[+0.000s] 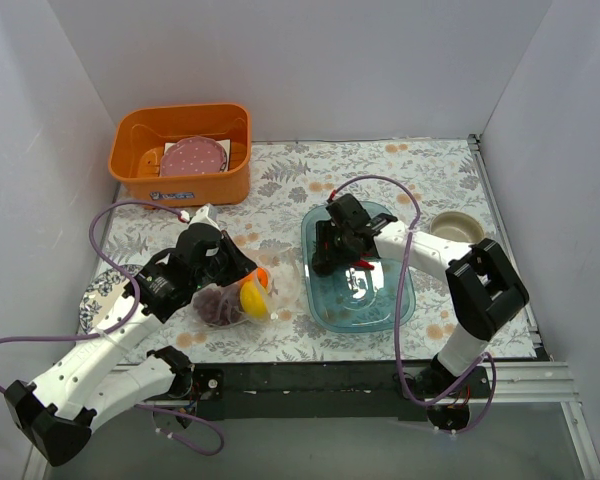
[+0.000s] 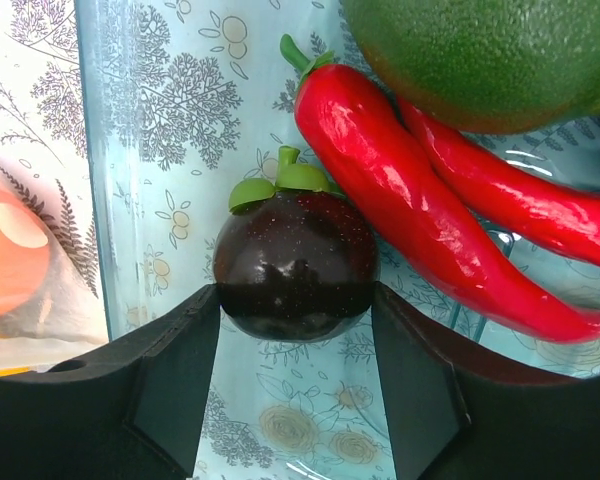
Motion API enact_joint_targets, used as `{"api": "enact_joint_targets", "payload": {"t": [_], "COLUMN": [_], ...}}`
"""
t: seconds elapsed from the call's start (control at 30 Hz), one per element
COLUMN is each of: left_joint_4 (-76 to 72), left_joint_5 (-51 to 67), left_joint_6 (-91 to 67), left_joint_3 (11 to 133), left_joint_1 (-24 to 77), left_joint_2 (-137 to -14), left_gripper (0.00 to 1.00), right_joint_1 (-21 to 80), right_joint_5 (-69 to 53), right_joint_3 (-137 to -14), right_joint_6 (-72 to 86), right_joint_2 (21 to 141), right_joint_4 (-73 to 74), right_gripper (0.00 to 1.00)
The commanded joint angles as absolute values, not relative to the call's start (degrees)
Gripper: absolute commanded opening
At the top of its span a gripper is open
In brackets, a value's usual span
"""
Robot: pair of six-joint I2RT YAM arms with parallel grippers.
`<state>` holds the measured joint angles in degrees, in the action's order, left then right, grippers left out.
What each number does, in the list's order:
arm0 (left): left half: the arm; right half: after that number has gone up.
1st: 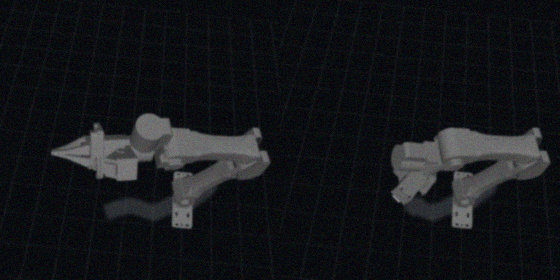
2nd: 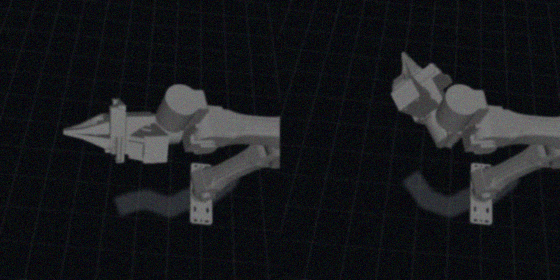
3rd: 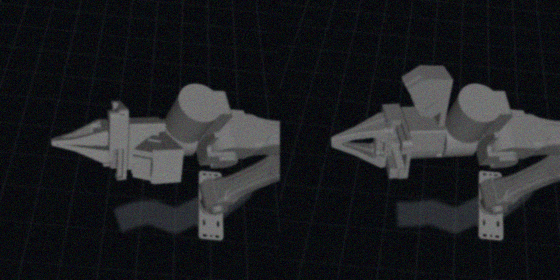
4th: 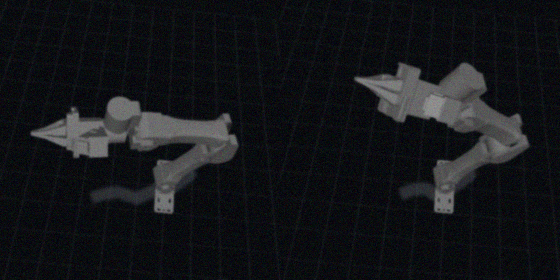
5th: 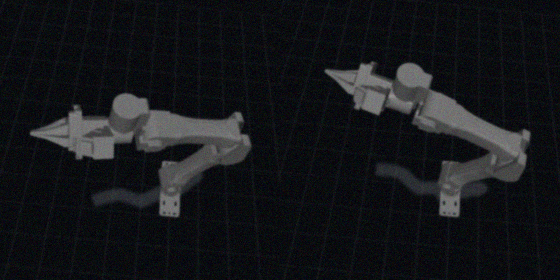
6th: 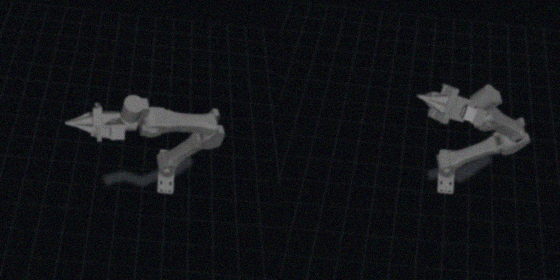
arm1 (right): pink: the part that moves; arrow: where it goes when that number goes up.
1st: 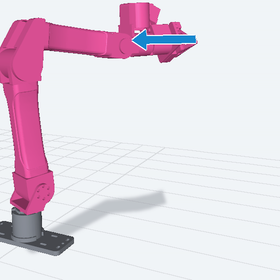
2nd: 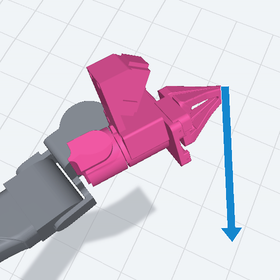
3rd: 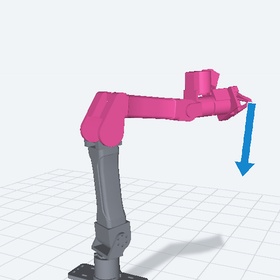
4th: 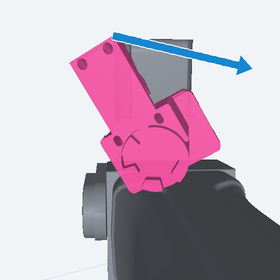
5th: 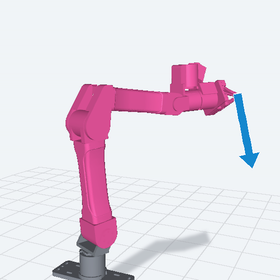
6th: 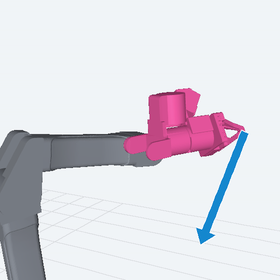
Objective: Place the food in the zip-top bag and seal the zipper
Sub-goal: Pick up the fake fruit from the bin.
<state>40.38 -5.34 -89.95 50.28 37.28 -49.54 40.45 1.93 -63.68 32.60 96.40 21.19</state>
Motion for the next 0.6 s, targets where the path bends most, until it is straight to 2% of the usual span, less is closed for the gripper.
{"api": "enact_joint_targets", "payload": {"t": [0.0,0.07,0.23,0.43,0.47,0.57], "left_joint_4": [40.78,40.52,40.52,39.64,39.55,39.20], "left_joint_5": [-5.36,-5.27,-5.45,-4.75,-4.75,-4.48], "left_joint_6": [-89.65,-89.56,-89.30,-89.47,-89.47,-89.30], "left_joint_3": [50.01,50.18,50.01,49.57,49.57,49.66], "left_joint_1": [37.35,37.44,37.35,37.44,37.35,37.44], "left_joint_2": [-48.87,-49.13,-49.31,-49.66,-49.75,-50.36], "left_gripper": [0.00,0.00,0.00,0.00,0.00,0.00], "right_joint_1": [40.34,40.34,40.34,40.34,40.34,40.34], "right_joint_5": [1.67,1.49,2.28,2.55,2.29,1.32], "right_joint_3": [-60.83,-59.07,-54.85,-51.42,-51.07,-49.92], "right_joint_6": [31.91,31.29,30.06,26.72,26.20,24.79], "right_joint_2": [93.43,91.50,85.09,80.25,79.90,78.93], "right_joint_4": [19.60,19.95,21.70,27.59,28.03,27.86], "right_gripper": [0.56,0.54,0.54,0.63,0.68,0.74]}}
